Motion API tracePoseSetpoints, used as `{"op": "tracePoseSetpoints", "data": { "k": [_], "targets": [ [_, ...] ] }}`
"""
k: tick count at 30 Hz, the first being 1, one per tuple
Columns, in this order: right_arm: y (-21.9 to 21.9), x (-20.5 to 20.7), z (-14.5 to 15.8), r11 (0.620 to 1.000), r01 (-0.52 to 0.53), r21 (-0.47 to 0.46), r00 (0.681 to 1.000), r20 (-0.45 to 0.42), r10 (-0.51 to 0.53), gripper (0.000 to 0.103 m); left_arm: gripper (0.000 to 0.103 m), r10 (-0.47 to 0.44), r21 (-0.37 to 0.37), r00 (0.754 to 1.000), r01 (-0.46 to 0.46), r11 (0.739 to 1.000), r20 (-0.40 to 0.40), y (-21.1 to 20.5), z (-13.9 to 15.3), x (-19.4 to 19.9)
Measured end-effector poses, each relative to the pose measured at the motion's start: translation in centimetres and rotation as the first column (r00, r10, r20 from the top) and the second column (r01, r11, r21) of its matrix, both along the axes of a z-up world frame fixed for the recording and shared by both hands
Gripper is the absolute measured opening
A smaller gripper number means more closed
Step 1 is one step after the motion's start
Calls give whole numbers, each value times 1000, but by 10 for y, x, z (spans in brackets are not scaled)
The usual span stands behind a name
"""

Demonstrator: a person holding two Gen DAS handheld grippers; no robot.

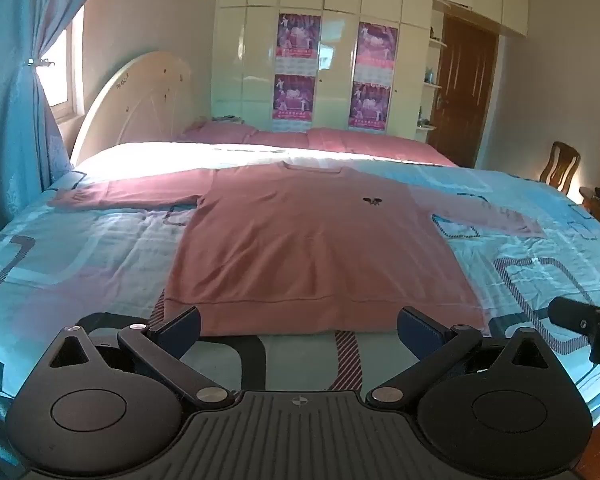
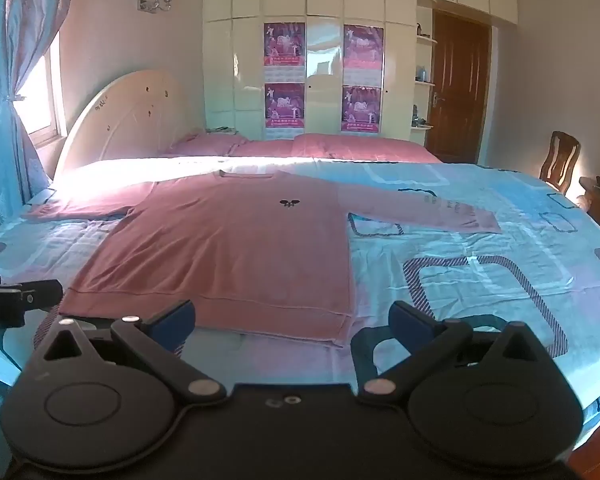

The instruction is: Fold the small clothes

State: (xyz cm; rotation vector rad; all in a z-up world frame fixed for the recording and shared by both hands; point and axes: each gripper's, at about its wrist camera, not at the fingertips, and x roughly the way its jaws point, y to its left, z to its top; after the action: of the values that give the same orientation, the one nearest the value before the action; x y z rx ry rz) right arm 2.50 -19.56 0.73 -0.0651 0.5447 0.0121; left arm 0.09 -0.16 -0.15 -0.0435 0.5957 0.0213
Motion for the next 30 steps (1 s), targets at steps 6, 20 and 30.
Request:
{"op": "tracePoseSetpoints", "data": {
  "k": [6,20,30],
  "targets": [
    [5,1,-2,1000,-4,4,1000,-8,4,102,103,4,-19,1000,-4,1000,7,-1,-4,-3],
    [-2,-3,6,1000,0,25,1000,3,-1,102,103,12,-28,1000,-12,1000,14,2,3,-4],
    [1,-4,7,1000,-2,21,1000,7,2,102,103,20,-19,1000,-20,1000,21,6,7,-7]
  ]
}}
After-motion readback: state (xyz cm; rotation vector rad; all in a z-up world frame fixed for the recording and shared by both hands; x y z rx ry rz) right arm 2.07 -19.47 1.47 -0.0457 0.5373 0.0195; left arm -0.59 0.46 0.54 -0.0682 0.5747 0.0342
